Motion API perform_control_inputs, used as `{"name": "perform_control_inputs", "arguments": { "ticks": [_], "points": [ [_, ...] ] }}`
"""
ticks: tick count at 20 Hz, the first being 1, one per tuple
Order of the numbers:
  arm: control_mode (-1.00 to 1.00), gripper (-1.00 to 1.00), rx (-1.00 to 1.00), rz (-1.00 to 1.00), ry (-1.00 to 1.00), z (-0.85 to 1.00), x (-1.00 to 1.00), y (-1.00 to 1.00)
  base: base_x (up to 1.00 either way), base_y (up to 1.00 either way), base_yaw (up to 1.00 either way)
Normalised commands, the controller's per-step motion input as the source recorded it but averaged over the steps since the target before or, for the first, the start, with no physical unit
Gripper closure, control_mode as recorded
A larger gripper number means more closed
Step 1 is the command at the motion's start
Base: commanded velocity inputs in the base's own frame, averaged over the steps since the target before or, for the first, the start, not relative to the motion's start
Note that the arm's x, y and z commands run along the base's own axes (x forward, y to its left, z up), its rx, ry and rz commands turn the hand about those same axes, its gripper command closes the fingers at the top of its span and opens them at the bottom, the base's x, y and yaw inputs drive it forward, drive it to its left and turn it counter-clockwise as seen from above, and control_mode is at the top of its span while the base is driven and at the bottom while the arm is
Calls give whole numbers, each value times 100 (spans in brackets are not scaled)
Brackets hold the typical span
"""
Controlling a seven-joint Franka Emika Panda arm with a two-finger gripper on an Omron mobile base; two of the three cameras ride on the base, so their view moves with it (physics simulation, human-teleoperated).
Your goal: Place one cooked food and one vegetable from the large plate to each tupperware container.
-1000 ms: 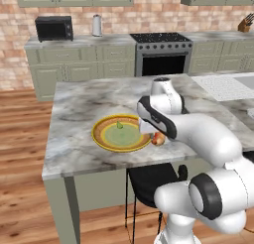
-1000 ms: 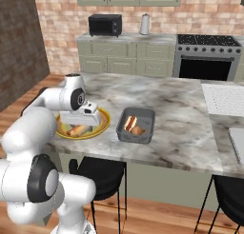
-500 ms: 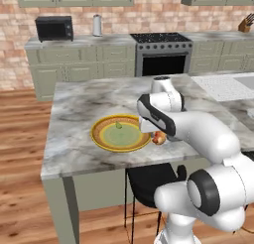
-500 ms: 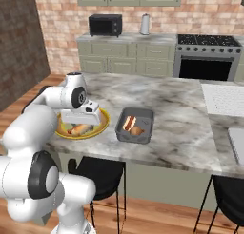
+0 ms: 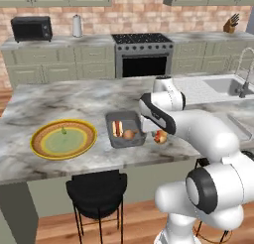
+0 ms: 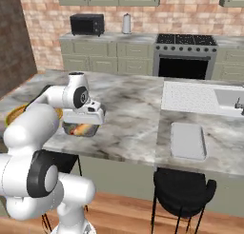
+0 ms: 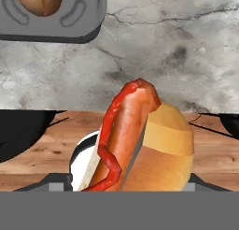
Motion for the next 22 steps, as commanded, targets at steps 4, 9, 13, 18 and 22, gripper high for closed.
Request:
{"name": "perform_control_inputs", "arguments": {
  "ticks": [4,9,13,18,22],
  "points": [
    [100,100,0,0,0,0,0,0,0,-94,0],
    [100,100,0,0,0,0,0,0,3,-80,0],
    [100,100,0,0,0,0,0,0,1,-76,0],
    [100,100,0,0,0,0,0,0,0,-76,0],
    [-100,100,0,0,1,0,0,-2,0,-18,0]
  ]
}}
